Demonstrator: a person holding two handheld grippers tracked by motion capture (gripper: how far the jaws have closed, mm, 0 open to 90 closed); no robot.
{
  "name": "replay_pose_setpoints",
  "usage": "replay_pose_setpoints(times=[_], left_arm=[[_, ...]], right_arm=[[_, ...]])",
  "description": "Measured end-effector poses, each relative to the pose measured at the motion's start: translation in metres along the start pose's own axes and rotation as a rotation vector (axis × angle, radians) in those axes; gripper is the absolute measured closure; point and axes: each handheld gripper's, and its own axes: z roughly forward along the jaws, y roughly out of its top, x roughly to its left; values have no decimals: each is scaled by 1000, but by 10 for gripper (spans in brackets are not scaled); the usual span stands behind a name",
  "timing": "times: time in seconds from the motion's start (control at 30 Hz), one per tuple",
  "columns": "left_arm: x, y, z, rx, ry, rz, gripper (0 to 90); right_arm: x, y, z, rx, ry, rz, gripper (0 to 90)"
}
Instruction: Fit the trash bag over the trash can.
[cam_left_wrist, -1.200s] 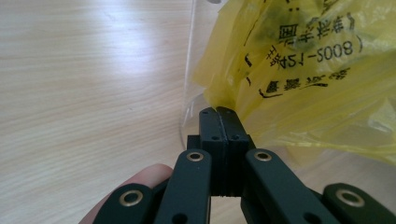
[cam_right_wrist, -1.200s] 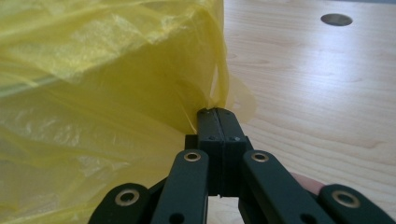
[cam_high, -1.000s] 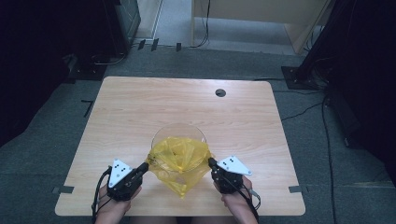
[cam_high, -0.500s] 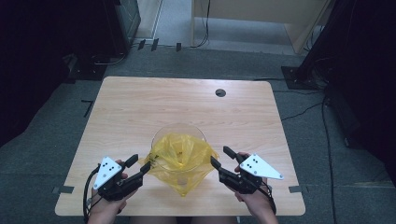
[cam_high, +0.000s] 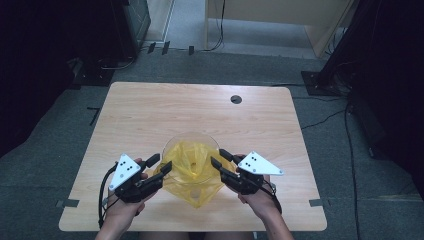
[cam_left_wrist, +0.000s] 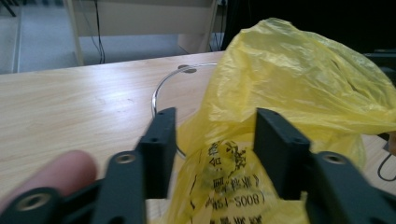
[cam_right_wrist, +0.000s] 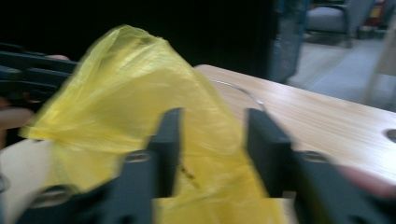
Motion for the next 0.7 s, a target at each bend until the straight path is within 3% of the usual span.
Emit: replay_pose_setpoints(times=[0.07, 0.17, 0.23, 0.3, 0.43, 0.53, 0.7], left_arm=[[2, 2, 4, -8, 2, -17, 654], [10, 5, 11, -10, 4, -37, 753], [17, 5, 16, -3, -12, -65, 804], [23, 5, 21, -4, 2, -87, 840], [28, 6, 24, -12, 6, -94, 877], [29, 10, 29, -22, 39, -90, 876], [35, 13, 47, -18, 101, -135, 878]], right_arm=[[-3, 0, 4, -1, -22, 23, 816], [-7, 0, 10, 14, -65, 42, 900], [-8, -1, 14, 21, -77, 24, 900], [-8, -2, 17, 24, -84, 14, 900], [-6, 0, 19, 7, -92, 11, 900], [-7, 4, 21, 1, -114, 7, 900], [-16, 8, 36, 31, -195, 33, 900]])
